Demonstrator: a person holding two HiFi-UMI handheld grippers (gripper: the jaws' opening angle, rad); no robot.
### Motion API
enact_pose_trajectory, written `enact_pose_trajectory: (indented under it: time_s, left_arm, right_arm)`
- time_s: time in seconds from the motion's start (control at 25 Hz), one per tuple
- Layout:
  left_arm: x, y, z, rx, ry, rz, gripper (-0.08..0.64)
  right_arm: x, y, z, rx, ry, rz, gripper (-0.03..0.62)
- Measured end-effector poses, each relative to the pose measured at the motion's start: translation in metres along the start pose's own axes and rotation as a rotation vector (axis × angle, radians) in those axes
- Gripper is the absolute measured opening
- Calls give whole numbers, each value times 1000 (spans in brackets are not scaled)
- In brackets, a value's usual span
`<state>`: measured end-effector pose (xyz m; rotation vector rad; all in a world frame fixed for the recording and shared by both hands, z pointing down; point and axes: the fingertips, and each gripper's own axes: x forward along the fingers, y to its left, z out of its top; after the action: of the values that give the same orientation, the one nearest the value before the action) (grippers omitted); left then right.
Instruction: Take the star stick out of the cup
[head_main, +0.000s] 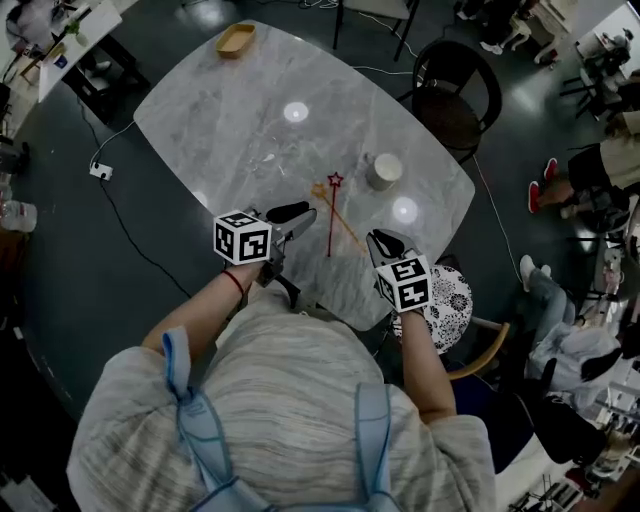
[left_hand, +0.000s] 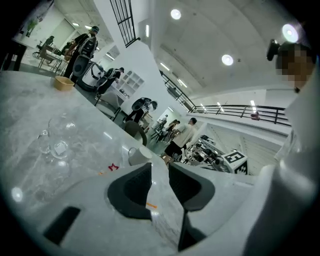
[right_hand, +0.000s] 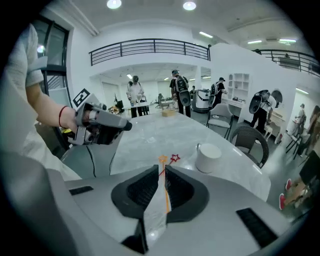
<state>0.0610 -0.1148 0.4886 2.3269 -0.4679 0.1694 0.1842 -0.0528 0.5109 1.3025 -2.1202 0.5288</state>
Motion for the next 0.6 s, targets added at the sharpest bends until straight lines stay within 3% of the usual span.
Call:
enact_pose_trajectory:
  time_s: [0.32,0.6]
  left_arm:
    - [-34,-54,5,137,-72,-63,59]
    - [-37,-90,21,260,-117,-107,35]
  right_arm:
    - [-31,40,47,52,-221,84,21]
    - [-45,66,68,76,-292,162,20]
